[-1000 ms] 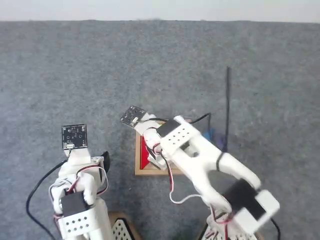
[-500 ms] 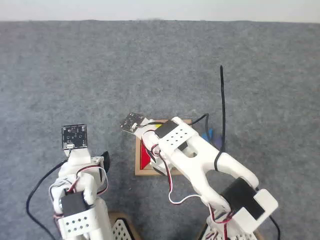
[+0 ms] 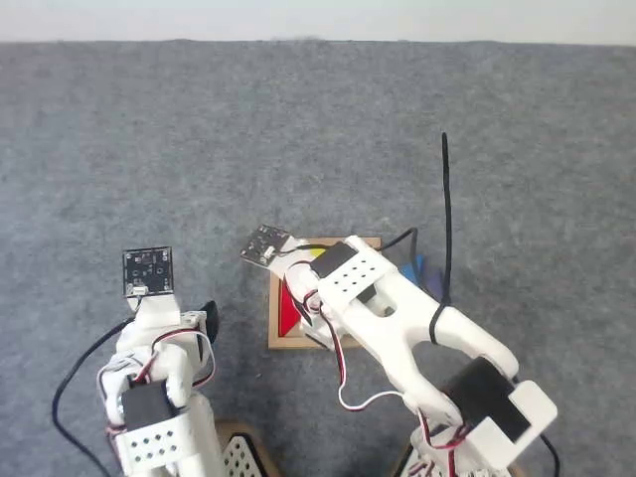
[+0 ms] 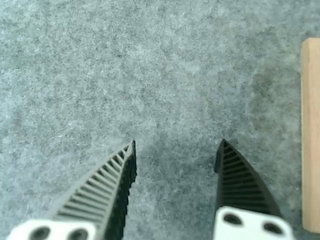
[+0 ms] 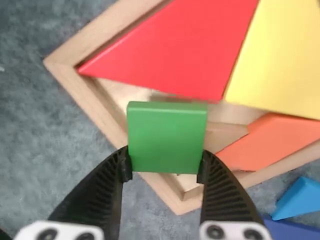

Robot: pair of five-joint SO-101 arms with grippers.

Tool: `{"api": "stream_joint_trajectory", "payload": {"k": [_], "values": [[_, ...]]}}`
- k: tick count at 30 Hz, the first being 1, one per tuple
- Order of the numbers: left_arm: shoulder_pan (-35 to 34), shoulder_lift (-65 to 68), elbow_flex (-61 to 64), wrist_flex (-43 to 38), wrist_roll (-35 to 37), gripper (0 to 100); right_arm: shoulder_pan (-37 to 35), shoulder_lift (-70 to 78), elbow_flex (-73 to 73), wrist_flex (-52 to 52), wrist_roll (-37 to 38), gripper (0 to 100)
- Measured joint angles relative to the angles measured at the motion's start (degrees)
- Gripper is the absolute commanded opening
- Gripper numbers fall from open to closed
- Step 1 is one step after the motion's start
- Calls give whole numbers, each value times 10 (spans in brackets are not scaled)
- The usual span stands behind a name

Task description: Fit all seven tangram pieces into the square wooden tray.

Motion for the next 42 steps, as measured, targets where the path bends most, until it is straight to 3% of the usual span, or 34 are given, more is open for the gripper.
{"api": "stream_joint_trajectory", "payload": {"k": [13, 22, 26, 33, 42], "values": [[0, 0, 0, 0, 0, 245, 68, -17, -9, -39, 1, 114], [0, 0, 0, 0, 0, 245, -24, -127, 49, -4, -19, 118], [0, 0, 0, 0, 0, 245, -25, -108, 59, -18, -25, 124], [0, 0, 0, 0, 0, 245, -25, -50, 60, -18, -25, 235], [0, 0, 0, 0, 0, 245, -25, -49, 43, -23, -25, 238]]}}
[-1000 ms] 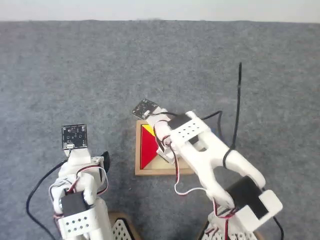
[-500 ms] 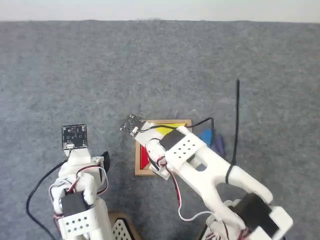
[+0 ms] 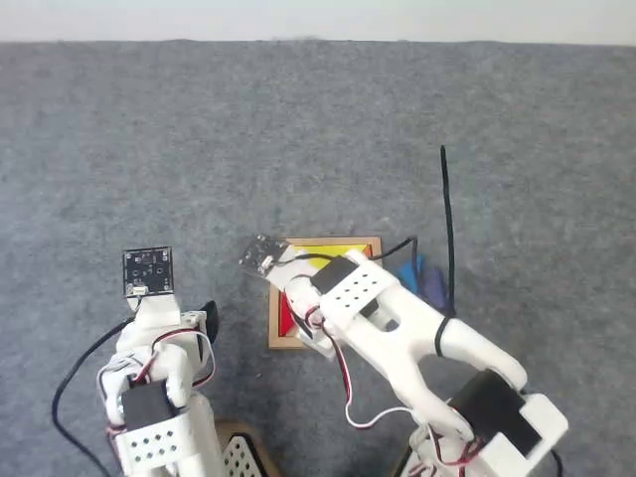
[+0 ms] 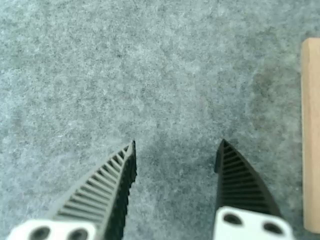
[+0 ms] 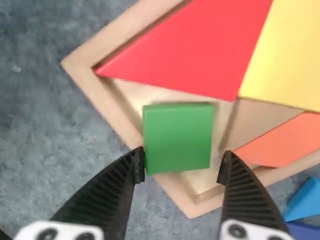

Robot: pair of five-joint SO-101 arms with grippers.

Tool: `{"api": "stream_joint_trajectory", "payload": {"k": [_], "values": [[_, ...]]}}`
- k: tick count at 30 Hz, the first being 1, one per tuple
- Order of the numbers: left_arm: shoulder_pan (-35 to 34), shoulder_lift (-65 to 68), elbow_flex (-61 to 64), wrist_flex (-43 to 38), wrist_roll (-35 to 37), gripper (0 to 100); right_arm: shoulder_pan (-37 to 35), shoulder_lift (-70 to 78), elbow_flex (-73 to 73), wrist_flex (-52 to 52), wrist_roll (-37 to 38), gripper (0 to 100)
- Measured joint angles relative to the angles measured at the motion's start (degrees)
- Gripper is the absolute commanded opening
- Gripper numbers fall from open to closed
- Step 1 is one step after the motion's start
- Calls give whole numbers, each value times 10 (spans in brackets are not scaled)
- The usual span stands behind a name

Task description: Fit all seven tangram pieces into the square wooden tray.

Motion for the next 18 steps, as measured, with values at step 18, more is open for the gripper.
{"api": "stream_joint_trajectory", "payload": {"k": [18], "values": [[0, 0, 0, 0, 0, 245, 7, -43, 33, 8, -2, 238]]}}
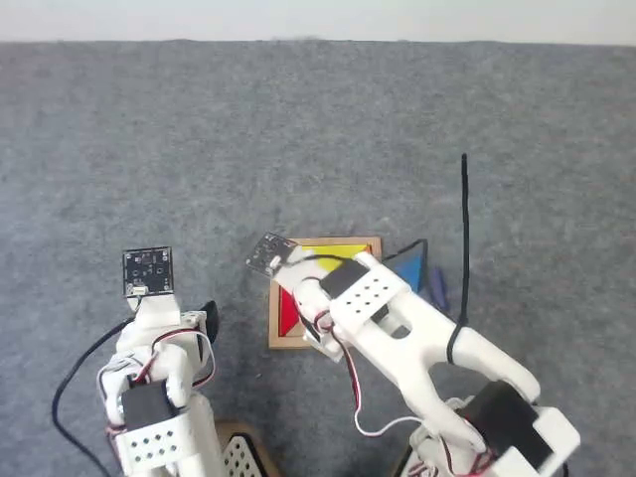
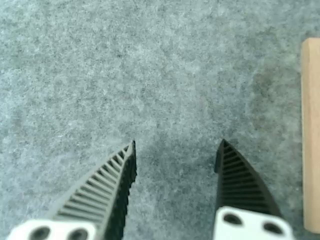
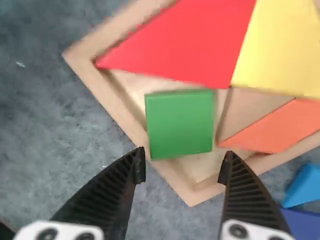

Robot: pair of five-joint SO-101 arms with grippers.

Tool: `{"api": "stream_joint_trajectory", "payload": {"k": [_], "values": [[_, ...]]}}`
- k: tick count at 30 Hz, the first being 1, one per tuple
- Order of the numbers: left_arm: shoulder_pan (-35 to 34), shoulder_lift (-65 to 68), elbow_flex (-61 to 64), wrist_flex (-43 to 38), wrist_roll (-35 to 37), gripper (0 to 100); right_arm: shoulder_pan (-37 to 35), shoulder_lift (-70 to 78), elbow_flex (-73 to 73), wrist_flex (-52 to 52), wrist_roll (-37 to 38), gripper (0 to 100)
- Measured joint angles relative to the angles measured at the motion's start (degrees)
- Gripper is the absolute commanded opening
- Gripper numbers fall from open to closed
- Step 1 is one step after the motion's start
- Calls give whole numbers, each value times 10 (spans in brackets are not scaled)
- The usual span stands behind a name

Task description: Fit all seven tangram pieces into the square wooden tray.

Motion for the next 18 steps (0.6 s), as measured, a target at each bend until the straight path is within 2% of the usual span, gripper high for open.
{"api": "stream_joint_trajectory", "payload": {"k": [18], "values": [[0, 0, 0, 0, 0, 245, 42, 69, -48, -22, 5, 238]]}}
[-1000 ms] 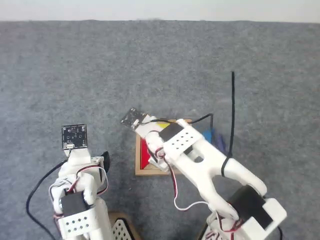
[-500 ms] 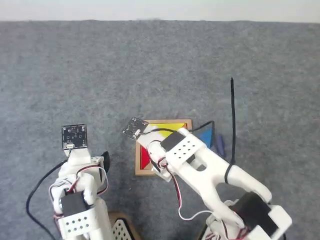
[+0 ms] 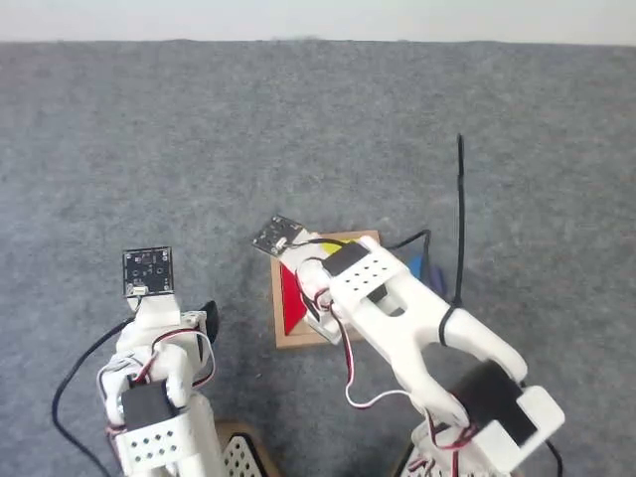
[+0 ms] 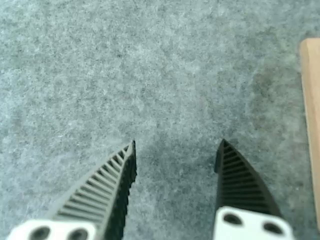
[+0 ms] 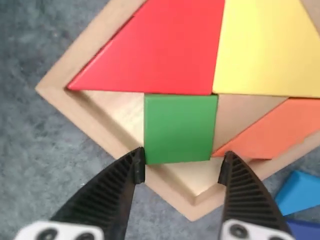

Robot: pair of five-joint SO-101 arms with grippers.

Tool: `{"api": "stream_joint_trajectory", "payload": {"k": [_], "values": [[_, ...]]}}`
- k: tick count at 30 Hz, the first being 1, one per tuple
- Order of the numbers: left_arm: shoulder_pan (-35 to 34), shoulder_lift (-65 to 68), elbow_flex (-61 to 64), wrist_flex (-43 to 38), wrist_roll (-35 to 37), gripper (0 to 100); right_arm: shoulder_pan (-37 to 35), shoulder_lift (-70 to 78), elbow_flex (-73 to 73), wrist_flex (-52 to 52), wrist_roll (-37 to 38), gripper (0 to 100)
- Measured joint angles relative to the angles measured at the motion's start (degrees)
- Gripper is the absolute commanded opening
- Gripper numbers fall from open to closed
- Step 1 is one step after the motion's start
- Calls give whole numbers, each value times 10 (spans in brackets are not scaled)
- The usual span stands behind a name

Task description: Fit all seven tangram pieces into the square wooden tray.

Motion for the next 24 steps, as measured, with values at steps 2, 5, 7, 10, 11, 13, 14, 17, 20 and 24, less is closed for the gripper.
{"api": "stream_joint_trajectory", "payload": {"k": [2, 5, 7, 10, 11, 13, 14, 17, 20, 24], "values": [[0, 0, 0, 0, 0, 245, 0, 4, -4, -6, 0, 238], [0, 0, 0, 0, 0, 245, 0, 5, -4, -6, 2, 238], [0, 0, 0, 0, 0, 245, 0, 4, -4, -2, 3, 238], [0, 0, 0, 0, 0, 245, 1, -29, -4, 23, 4, 238], [0, 0, 0, 0, 0, 245, 1, -45, -4, 33, 4, 238], [0, 0, 0, 0, 0, 245, 1, -73, -4, 48, 4, 238], [0, 0, 0, 0, 0, 245, 1, -85, -4, 55, 4, 238], [0, 0, 0, 0, 0, 245, 3, -119, -4, 75, 4, 238], [0, 0, 0, 0, 0, 245, 18, -138, -4, 88, 4, 238], [0, 0, 0, 0, 0, 245, 109, -147, -4, 105, 13, 238]]}}
